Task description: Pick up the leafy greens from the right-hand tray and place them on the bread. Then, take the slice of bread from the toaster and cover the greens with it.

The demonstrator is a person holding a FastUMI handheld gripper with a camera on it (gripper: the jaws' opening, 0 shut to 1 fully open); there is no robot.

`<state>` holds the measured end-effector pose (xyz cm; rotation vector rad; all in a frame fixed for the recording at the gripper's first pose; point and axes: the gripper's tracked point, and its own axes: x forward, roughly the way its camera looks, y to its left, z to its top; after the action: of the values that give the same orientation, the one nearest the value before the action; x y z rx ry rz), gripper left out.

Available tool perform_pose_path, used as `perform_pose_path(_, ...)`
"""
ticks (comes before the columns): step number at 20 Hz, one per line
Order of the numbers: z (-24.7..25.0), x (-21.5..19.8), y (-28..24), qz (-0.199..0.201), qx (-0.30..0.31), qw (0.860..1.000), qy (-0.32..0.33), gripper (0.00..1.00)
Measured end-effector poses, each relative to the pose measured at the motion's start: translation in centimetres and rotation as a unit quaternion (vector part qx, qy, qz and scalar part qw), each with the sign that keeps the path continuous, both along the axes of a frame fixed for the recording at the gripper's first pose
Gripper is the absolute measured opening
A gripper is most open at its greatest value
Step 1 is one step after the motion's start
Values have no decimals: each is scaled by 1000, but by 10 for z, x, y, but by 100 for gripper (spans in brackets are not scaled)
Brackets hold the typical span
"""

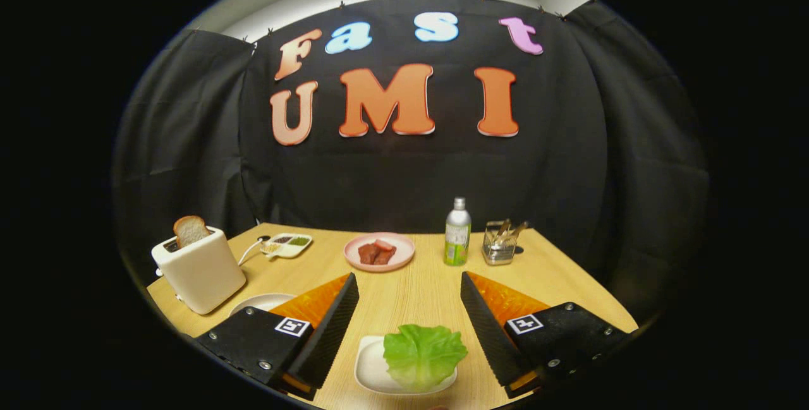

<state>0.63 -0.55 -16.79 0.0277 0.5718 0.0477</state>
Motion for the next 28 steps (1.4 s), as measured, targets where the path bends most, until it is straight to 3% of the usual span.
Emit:
perform_pose_path(5,-64,-21,13,9,42,987,157,96)
perform_pose_path(9,-95,-30,9,5,39,973,228,95)
perform_pose_path(13,-133,-47,8,3,27,949,315,93)
perform_pose_path(18,-161,-52,2,-12,15,927,375,89)
perform_pose_path(23,-177,-55,-3,3,-28,918,396,79)
perform_pose_path(26,-177,-50,-3,4,-34,919,392,67)
perform_pose_path(28,-178,-47,-10,-9,-31,921,389,40)
